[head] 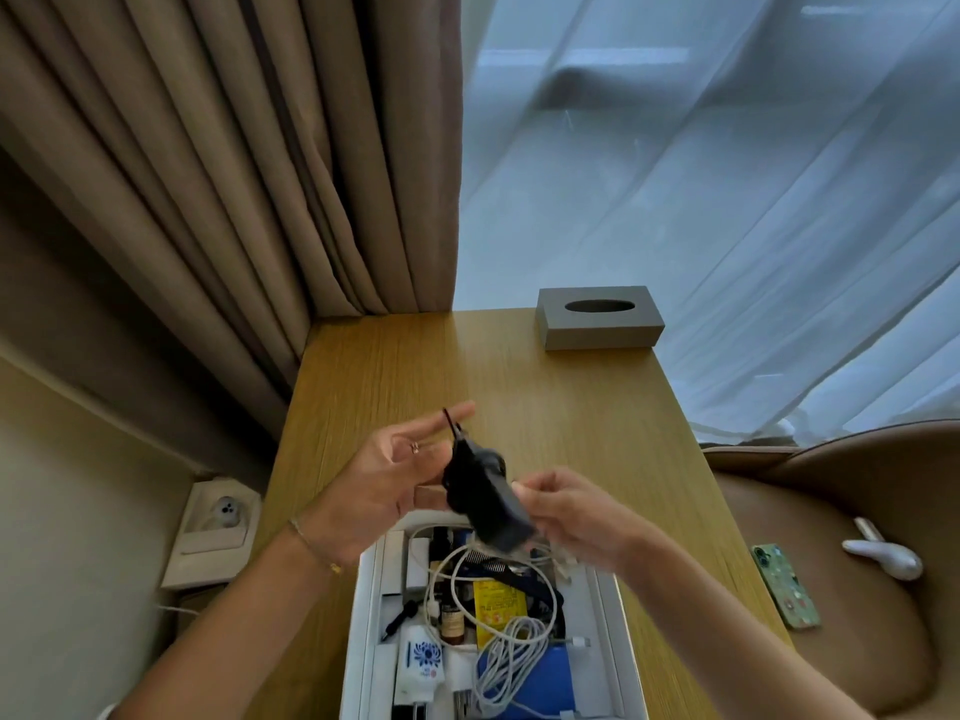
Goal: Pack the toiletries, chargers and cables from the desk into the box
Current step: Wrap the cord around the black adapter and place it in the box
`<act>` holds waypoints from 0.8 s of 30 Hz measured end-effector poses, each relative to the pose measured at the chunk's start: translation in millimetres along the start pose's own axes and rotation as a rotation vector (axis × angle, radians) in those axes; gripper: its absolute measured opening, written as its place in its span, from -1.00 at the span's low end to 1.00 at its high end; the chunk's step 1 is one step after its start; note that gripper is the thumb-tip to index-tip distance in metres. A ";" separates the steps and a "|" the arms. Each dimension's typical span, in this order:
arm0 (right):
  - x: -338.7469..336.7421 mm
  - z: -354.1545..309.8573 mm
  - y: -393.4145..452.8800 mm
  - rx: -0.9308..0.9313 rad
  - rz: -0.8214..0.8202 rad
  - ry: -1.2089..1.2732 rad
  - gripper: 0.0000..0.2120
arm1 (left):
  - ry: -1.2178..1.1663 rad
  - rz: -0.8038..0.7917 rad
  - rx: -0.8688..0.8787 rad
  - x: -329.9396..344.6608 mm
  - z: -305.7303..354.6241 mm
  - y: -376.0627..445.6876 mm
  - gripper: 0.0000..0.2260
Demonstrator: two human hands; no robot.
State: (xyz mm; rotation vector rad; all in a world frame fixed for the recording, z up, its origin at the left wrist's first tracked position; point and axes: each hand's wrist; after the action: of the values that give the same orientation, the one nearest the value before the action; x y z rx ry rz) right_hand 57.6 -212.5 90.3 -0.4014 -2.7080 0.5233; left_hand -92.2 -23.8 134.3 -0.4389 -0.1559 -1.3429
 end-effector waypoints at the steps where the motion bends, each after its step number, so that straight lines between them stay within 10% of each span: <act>1: -9.4 -8.0 -0.6 -0.005 -0.011 -0.068 -0.70 | 0.099 -0.072 -0.027 -0.6 1.2 -2.2 -0.17; 8: 0.9 -29.9 -3.5 -0.120 0.362 -0.618 -0.88 | 0.787 0.337 0.027 12.8 -16.9 5.5 -0.25; 16: 49.8 10.0 -3.0 -0.324 0.647 -0.965 -0.77 | 0.653 0.663 0.092 20.0 -51.8 13.0 -0.23; 24: 50.2 47.8 -5.7 -0.399 0.655 -1.007 -0.53 | 0.390 0.611 -0.037 11.7 -73.1 4.7 -0.41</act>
State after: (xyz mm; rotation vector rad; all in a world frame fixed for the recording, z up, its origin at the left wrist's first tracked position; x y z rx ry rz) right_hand -7.3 -215.2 65.4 -1.5132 -3.6217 0.3916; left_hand -95.3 -62.5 71.0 -0.2183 0.3081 -0.8049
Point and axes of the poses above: each hand's wrist, its own y-axis towards the middle knuckle, its own x-axis out of the palm, z = x × y, and after that the axes turned 2 degrees about y, right-handed
